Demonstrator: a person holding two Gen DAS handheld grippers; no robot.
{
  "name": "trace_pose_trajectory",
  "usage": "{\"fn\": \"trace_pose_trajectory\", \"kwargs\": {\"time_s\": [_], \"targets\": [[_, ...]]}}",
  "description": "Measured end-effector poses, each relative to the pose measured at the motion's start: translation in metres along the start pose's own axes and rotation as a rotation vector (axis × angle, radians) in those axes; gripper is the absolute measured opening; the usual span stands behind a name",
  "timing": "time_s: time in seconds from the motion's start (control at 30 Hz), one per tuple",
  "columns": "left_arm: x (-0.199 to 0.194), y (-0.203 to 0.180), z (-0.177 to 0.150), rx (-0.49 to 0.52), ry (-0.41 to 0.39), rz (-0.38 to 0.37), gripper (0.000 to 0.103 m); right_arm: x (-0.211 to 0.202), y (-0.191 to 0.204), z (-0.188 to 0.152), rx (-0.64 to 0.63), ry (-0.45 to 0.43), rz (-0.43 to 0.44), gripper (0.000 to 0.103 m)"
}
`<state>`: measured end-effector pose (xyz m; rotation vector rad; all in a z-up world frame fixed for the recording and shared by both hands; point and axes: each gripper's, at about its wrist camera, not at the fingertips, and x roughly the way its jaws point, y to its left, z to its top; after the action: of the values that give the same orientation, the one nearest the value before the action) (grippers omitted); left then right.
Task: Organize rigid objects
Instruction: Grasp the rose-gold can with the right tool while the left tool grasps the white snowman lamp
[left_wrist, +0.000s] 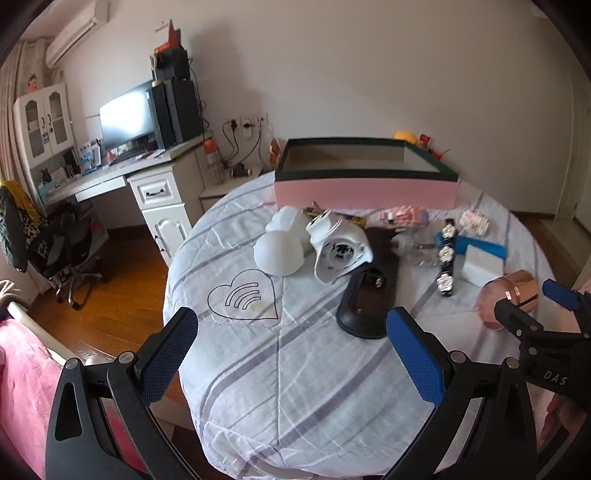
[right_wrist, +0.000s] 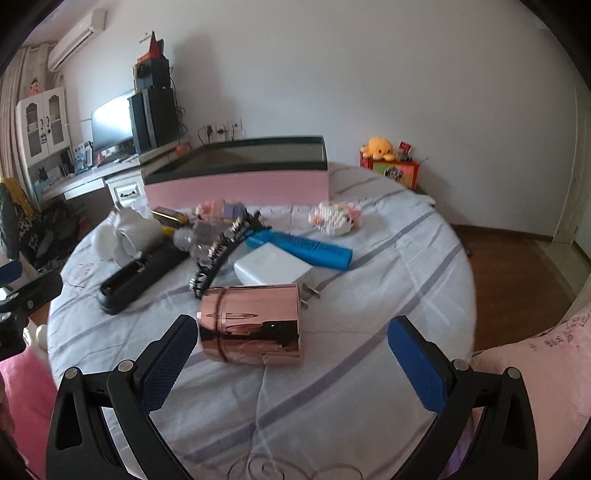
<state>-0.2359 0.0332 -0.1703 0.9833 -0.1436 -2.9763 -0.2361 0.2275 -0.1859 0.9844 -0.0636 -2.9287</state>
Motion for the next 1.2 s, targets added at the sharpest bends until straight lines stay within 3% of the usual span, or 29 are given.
{"fn": "trace_pose_trajectory", "kwargs": {"time_s": [0.1, 0.2, 0.27, 0.83, 1.2], "targets": [[0.006, 0.005, 0.003, -0.002, 0.017, 0.004, 0.103, 0.007, -0.002, -0.001, -0.006, 0.017, 0.025, 0.097], [0.014, 0.009, 0.007, -0.008, 0.029, 0.009, 0.103, 0.013, -0.006, -0.002, -0.011, 0.045, 0.086, 0.078], [0.019, 0.013, 0.01, -0.022, 0.036, 0.012, 0.103, 0.014, -0.006, -0.001, -0.021, 0.05, 0.085, 0.059], [0.074, 0.044, 0.045, -0.093, 0.084, -0.001, 0.103, 0.006, -0.019, 0.033, -0.031, 0.033, 0.137, 0.055], [0.124, 0.036, 0.054, 0.008, 0.146, -0.024, 0.103, 0.034, -0.008, 0.061, -0.06, 0.048, 0.147, 0.055]]}}
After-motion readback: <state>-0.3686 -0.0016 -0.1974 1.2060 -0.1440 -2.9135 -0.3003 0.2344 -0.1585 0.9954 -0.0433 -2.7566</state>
